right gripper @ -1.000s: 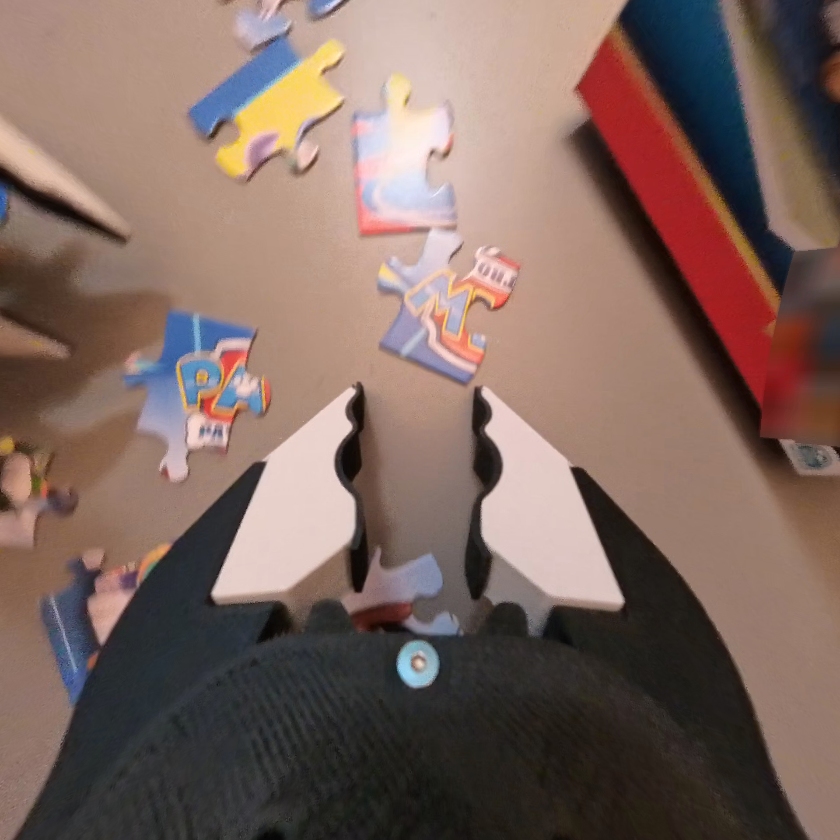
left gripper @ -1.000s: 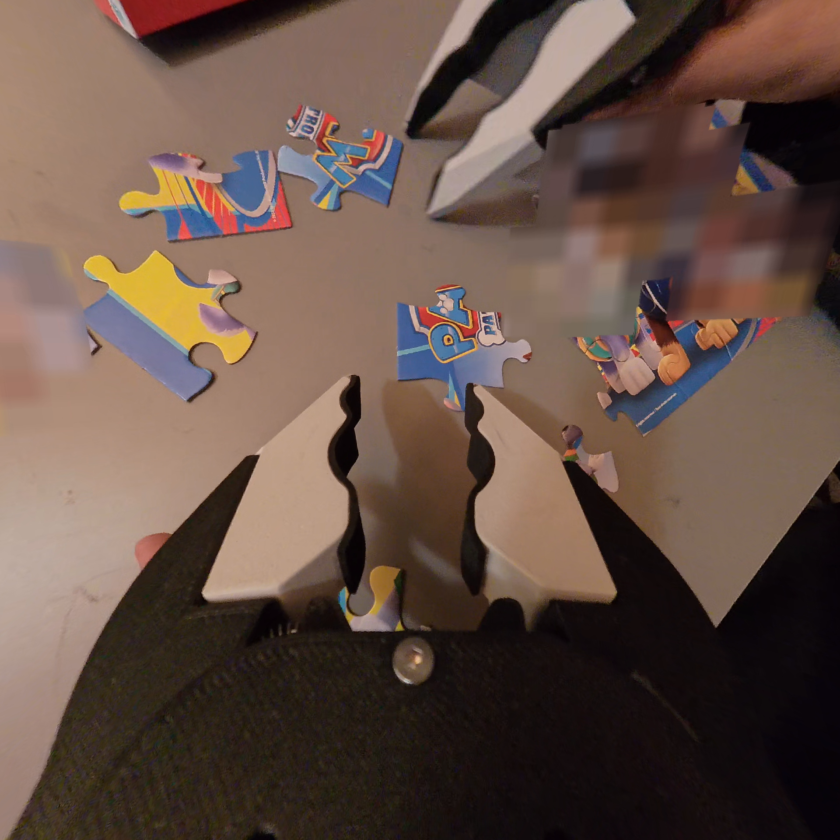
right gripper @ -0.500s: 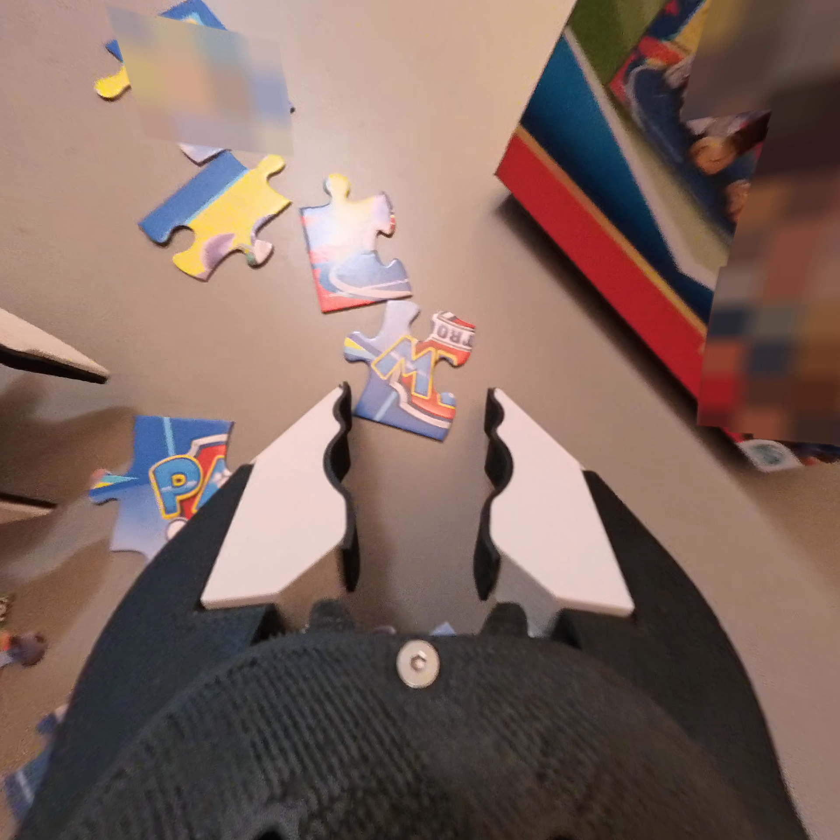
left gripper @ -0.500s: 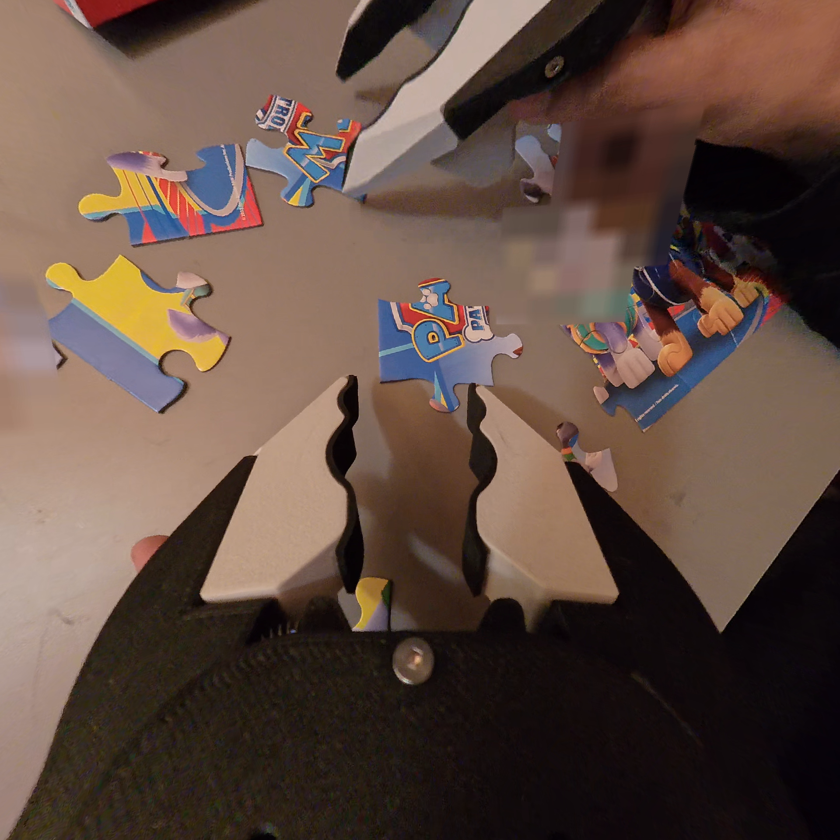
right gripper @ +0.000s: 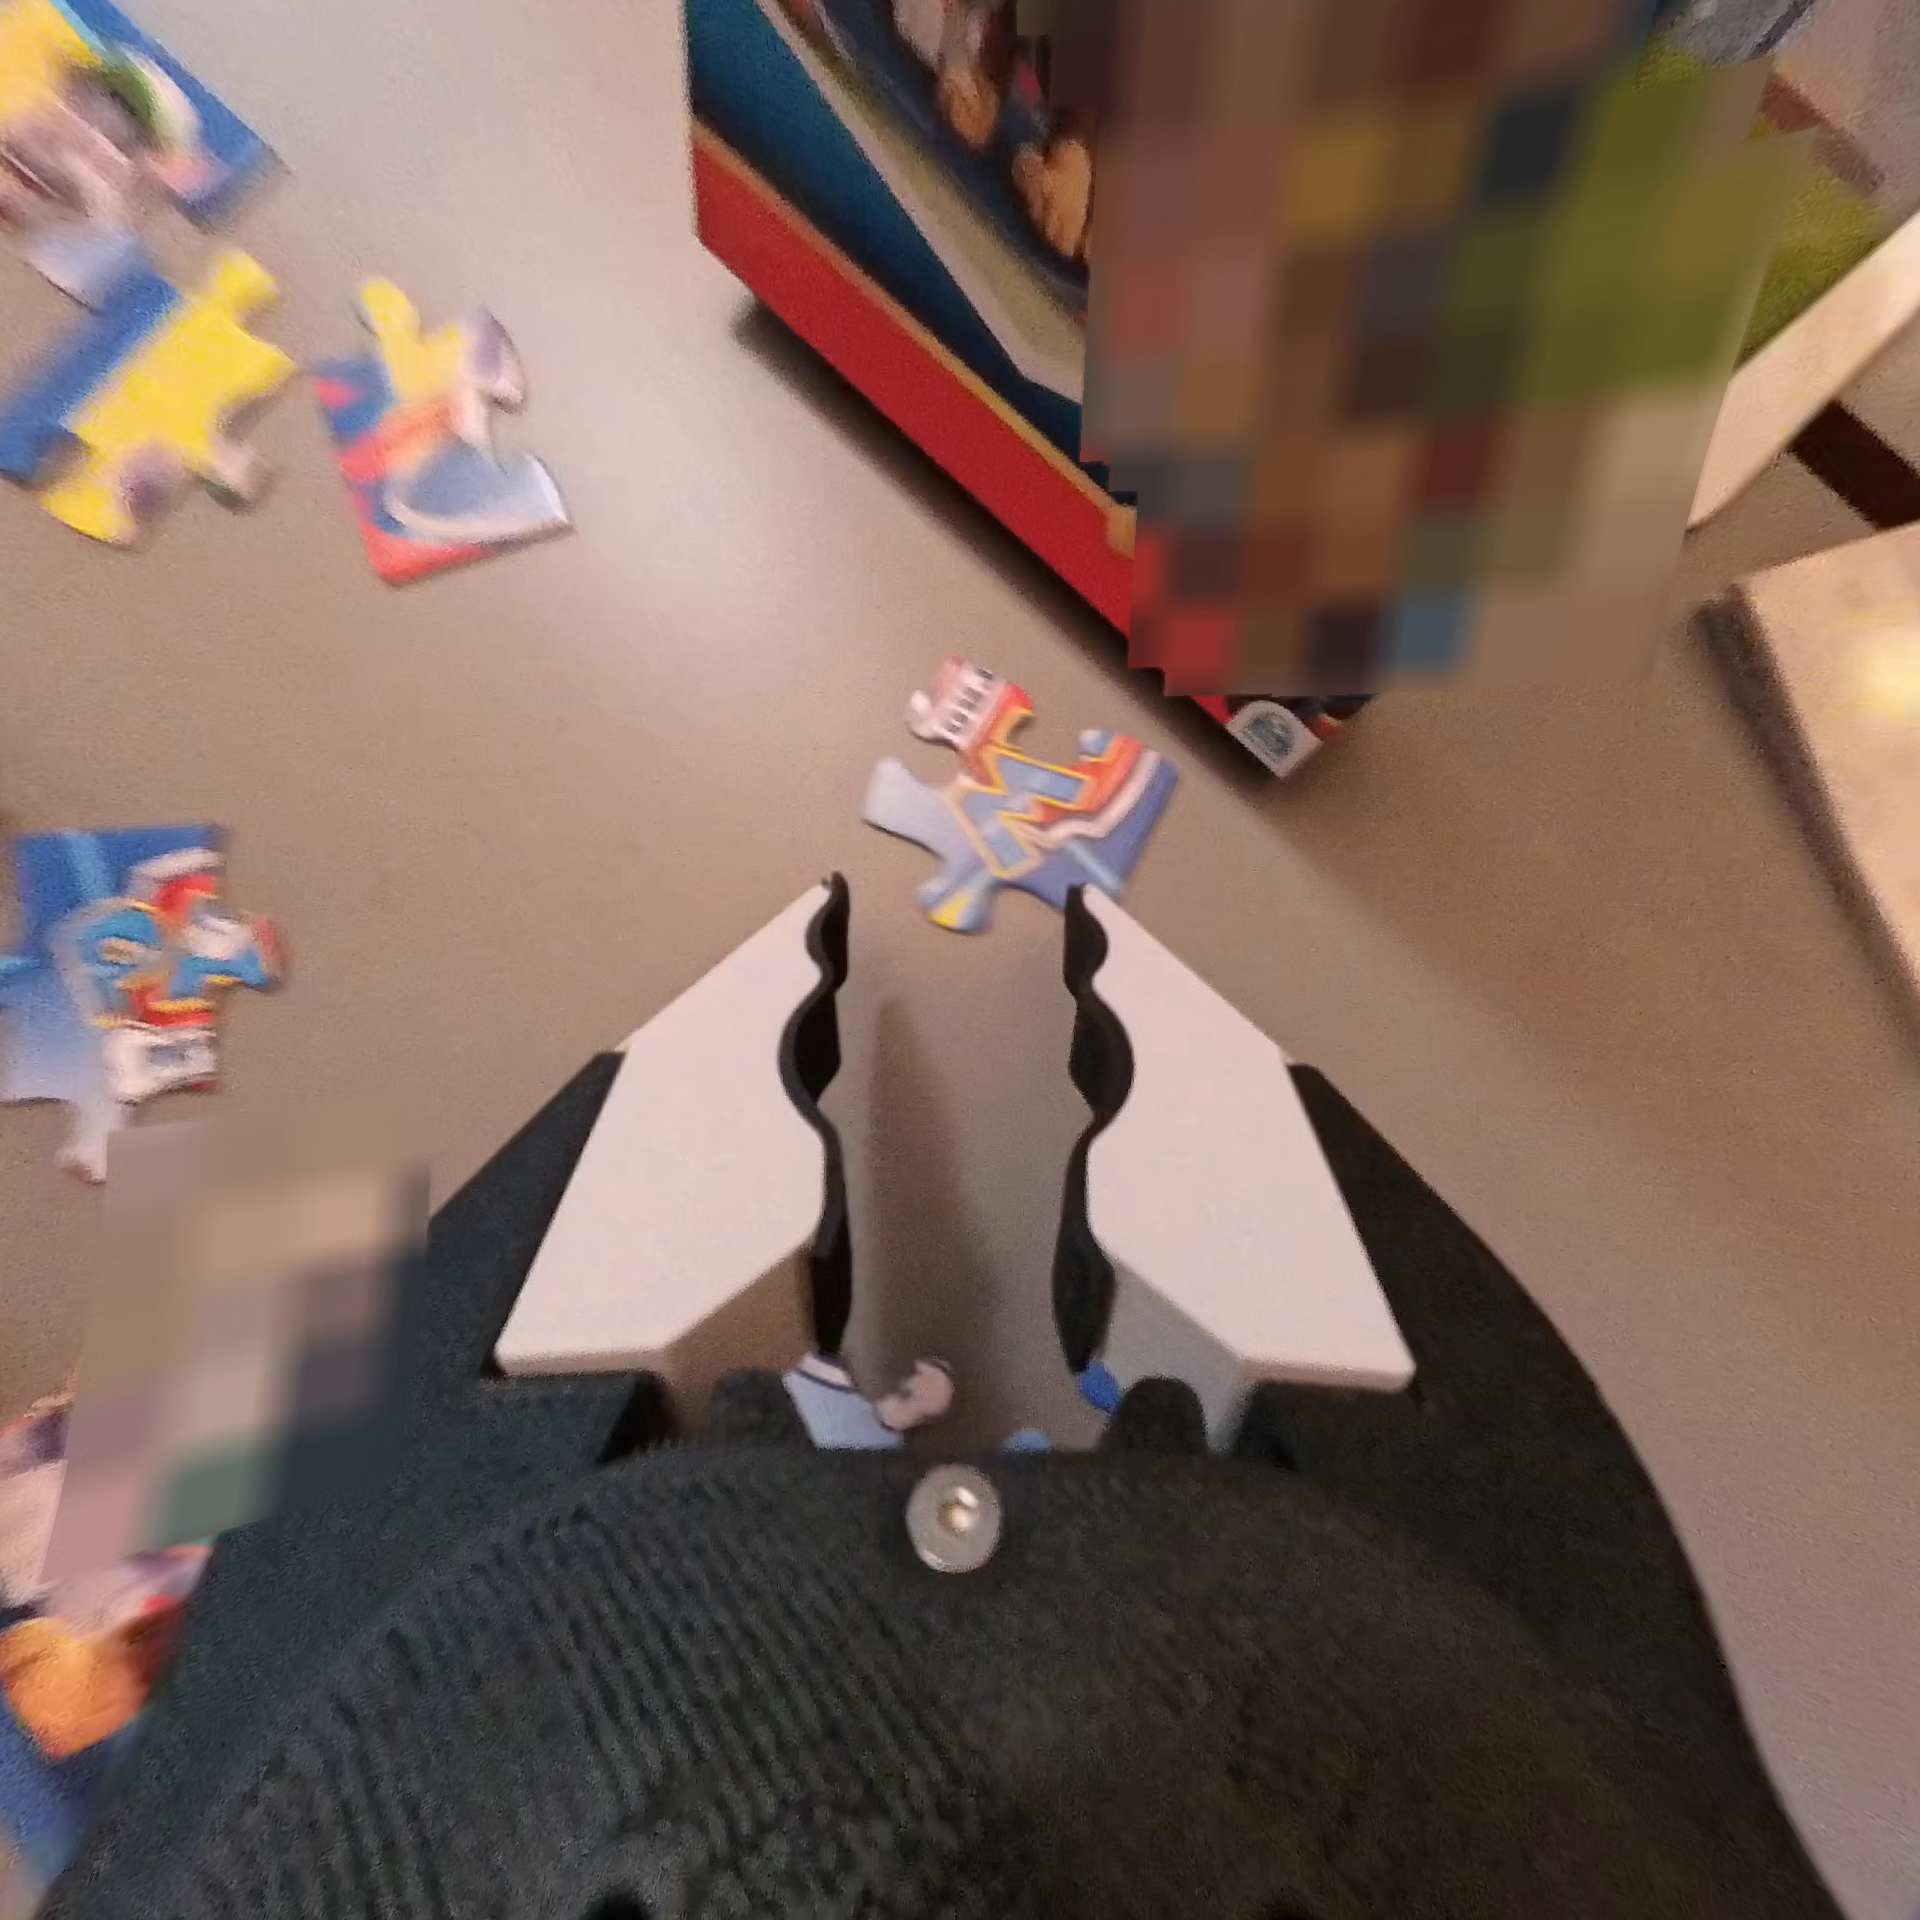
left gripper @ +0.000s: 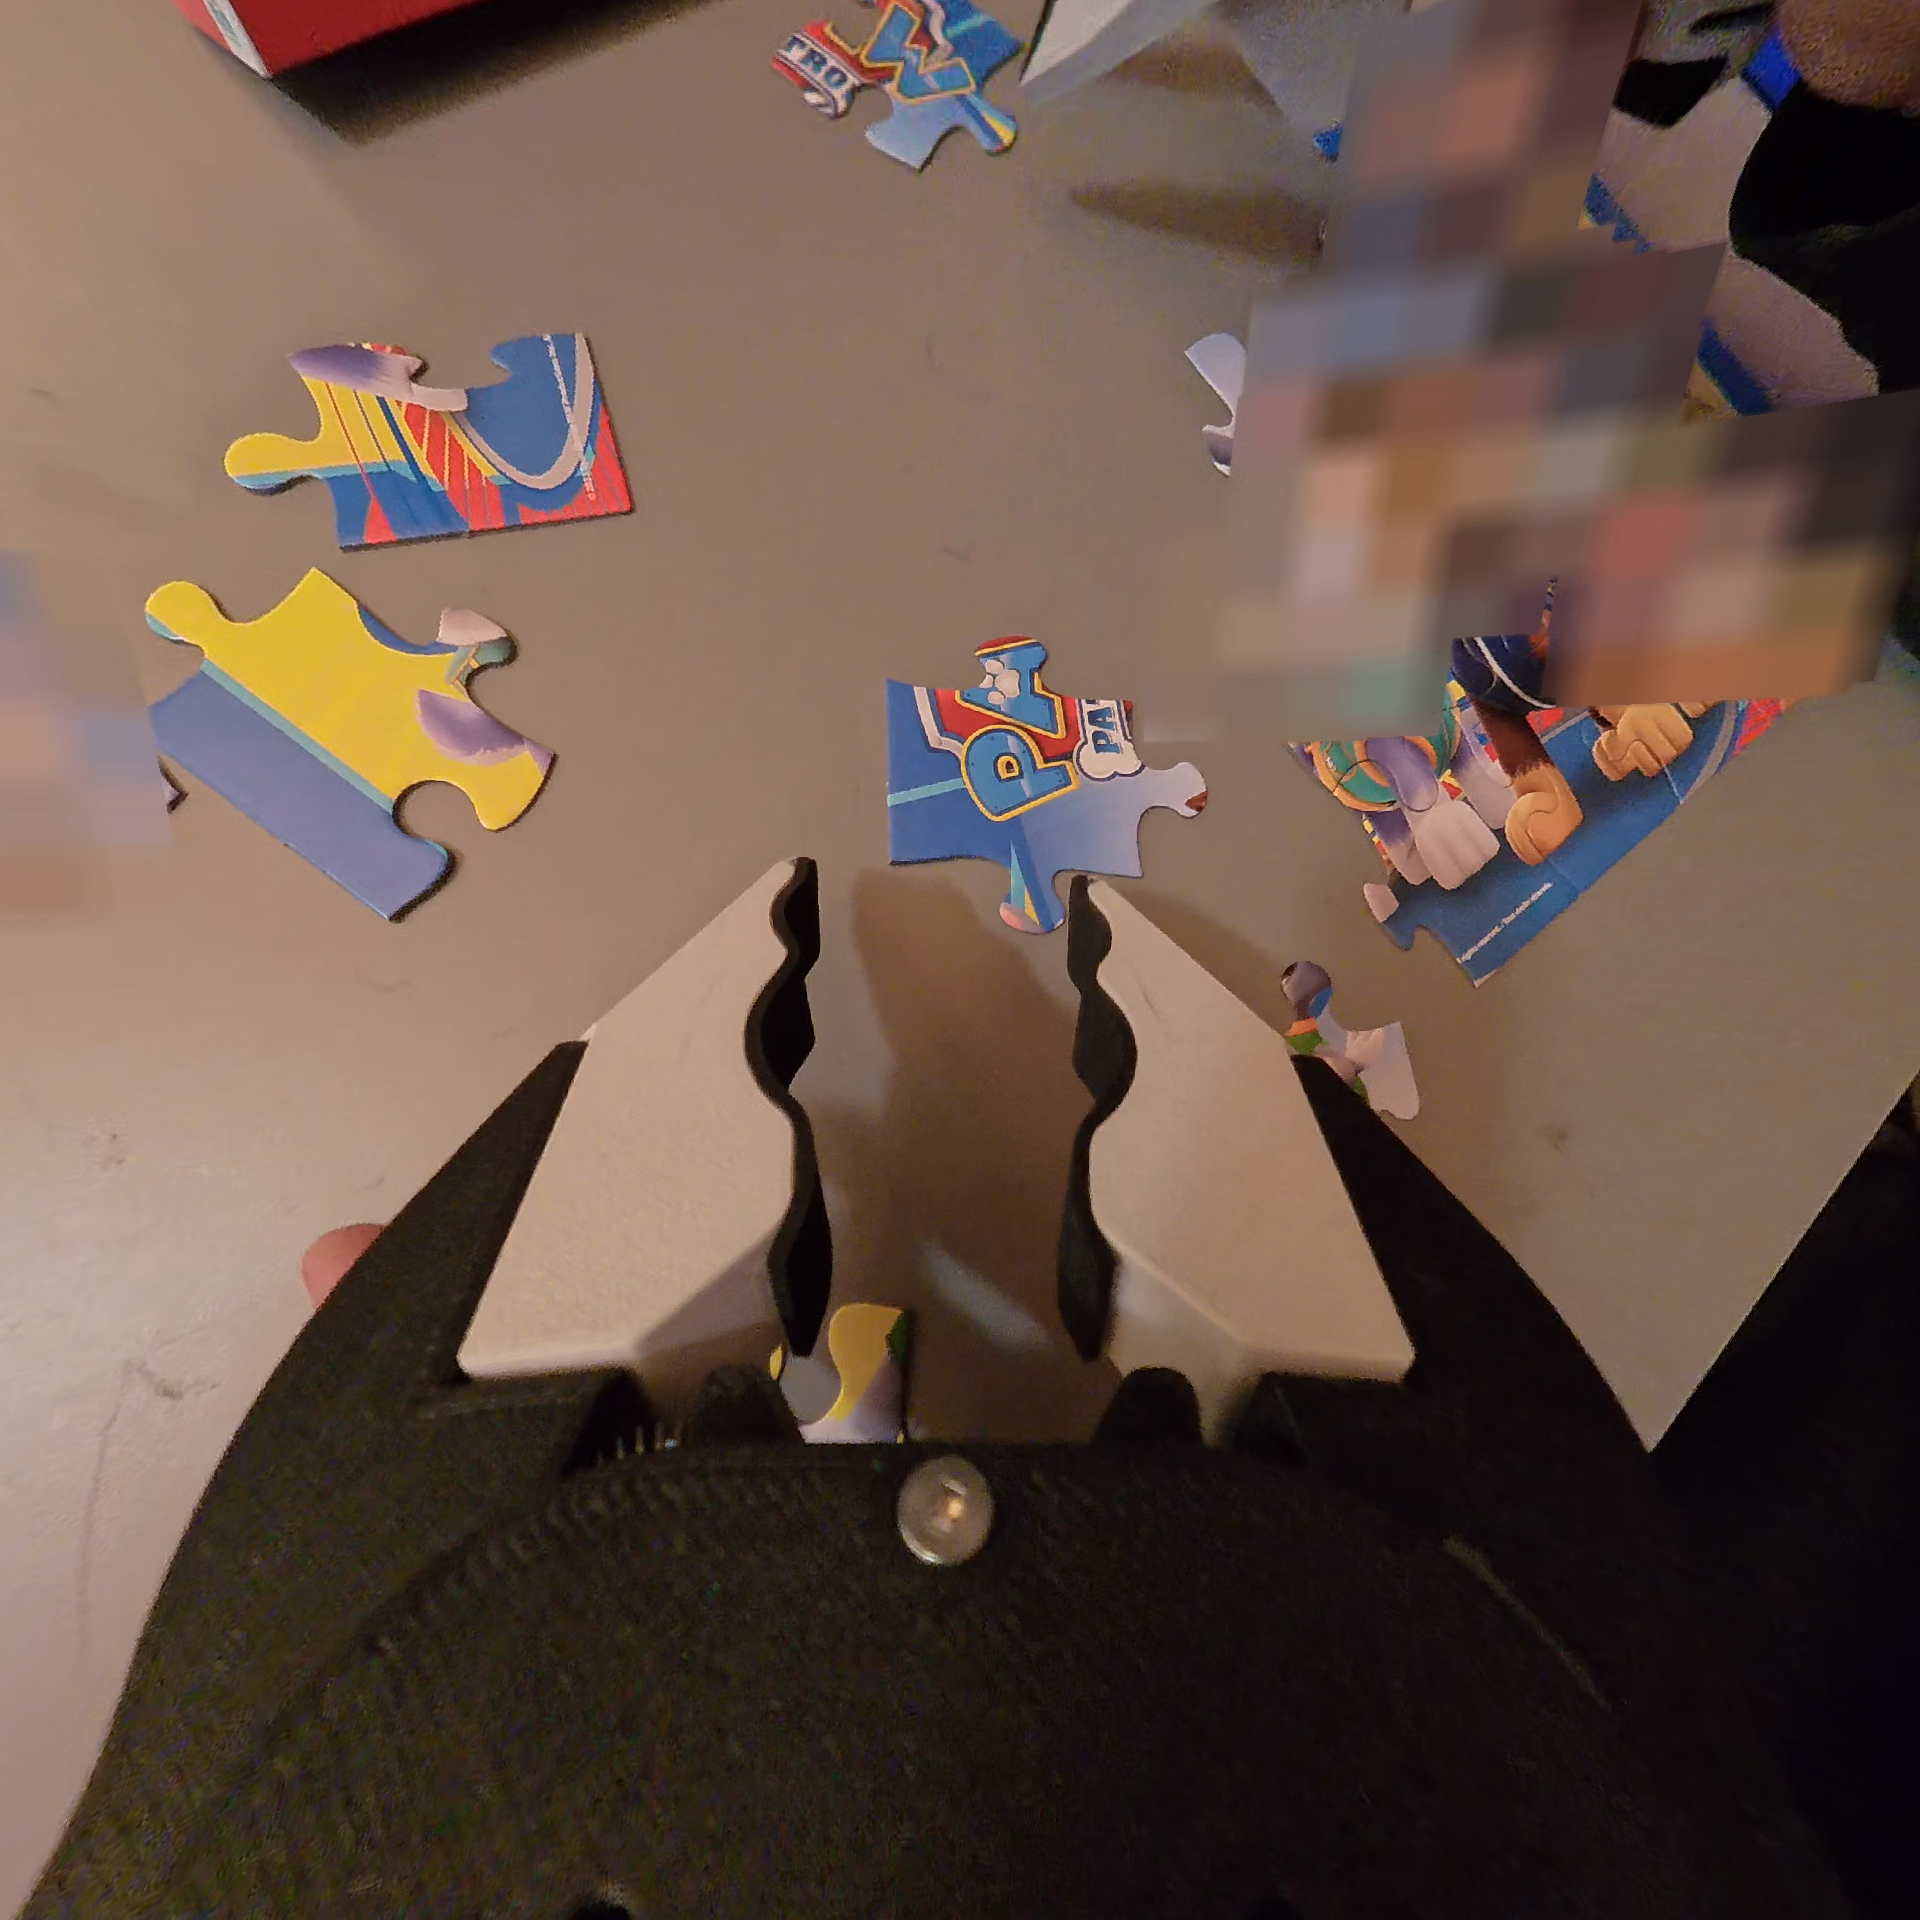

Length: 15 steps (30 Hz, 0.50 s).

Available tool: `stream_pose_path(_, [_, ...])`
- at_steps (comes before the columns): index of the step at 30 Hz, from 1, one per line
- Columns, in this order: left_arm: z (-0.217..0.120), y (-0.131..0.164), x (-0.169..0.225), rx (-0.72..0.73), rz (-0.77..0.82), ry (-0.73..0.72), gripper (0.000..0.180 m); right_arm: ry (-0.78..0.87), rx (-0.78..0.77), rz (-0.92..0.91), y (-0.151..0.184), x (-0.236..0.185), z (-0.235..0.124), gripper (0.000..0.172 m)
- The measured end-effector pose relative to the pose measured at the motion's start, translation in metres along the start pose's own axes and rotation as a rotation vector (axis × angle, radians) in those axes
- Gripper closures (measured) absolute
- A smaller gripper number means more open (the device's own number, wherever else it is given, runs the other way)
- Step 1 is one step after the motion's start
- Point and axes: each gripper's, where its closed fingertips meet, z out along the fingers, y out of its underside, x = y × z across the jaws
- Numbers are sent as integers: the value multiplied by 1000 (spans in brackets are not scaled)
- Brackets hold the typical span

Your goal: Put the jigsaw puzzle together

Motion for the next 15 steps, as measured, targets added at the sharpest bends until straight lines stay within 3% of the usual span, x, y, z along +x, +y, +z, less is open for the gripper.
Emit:
stream_pose_path(3, [1, -2, 2, 7, 6, 3, 134, -95, 31, 54, -7, -16, 5, 126])
stream_pose_path(6, [3, -3, 5, 2, 15, 3, 134, 35, -37, 41, -1, 1, 17, 121])
stream_pose_path(10, [2, -5, 7, 7, 28, 2, 134, 136, -86, 105, 5, 22, 29, 91])
stream_pose_path(12, [1, -5, 7, 9, 27, 4, 134, 103, -54, 136, 1, 20, 33, 92])
stream_pose_path(15, [1, -4, 4, 10, 21, 3, 134, 61, -23, 72, -4, 6, 36, 112])
